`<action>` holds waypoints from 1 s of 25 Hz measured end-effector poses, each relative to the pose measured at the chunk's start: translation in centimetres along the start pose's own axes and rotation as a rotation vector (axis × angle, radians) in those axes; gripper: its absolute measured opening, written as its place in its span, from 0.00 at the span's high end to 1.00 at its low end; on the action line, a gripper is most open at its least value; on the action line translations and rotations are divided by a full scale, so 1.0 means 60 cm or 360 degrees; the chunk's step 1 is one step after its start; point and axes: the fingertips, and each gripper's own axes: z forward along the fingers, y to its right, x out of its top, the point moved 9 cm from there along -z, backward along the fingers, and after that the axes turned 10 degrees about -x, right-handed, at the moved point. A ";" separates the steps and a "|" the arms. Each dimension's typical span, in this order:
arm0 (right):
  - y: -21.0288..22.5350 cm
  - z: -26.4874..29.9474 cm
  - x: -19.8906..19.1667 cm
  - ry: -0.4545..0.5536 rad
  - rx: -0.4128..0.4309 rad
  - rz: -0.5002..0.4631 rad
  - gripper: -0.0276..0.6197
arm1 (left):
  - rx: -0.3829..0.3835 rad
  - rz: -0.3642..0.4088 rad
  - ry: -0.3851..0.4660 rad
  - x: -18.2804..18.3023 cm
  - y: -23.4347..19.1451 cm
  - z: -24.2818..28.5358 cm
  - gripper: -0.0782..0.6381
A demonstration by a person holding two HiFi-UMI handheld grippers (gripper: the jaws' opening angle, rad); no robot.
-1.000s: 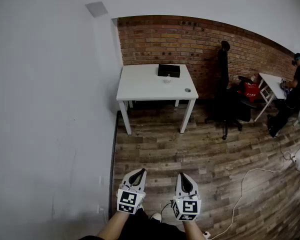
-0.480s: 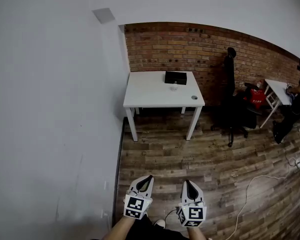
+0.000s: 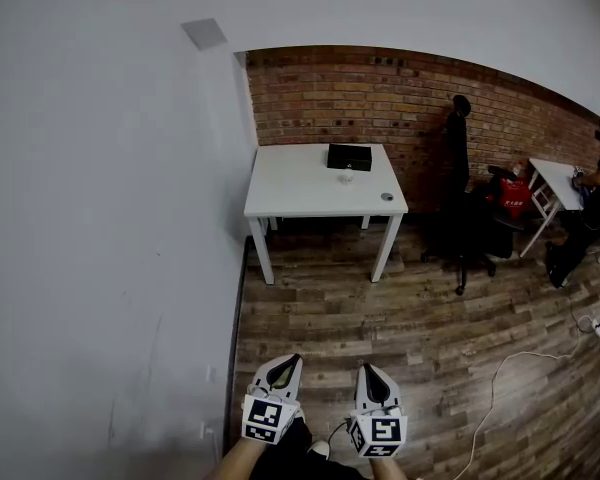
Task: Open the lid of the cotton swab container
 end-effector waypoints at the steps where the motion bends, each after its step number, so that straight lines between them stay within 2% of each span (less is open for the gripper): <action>1: -0.001 0.003 -0.001 -0.0005 0.0001 0.0003 0.93 | -0.0001 -0.0002 0.0008 0.000 -0.002 0.000 0.87; 14: -0.003 0.080 0.012 -0.0005 -0.0003 -0.0041 0.93 | -0.0067 -0.0063 0.0051 0.007 -0.055 0.075 0.87; 25: -0.018 0.192 0.046 0.0038 -0.0036 -0.0057 0.93 | -0.0139 -0.0062 0.0083 0.035 -0.157 0.156 0.87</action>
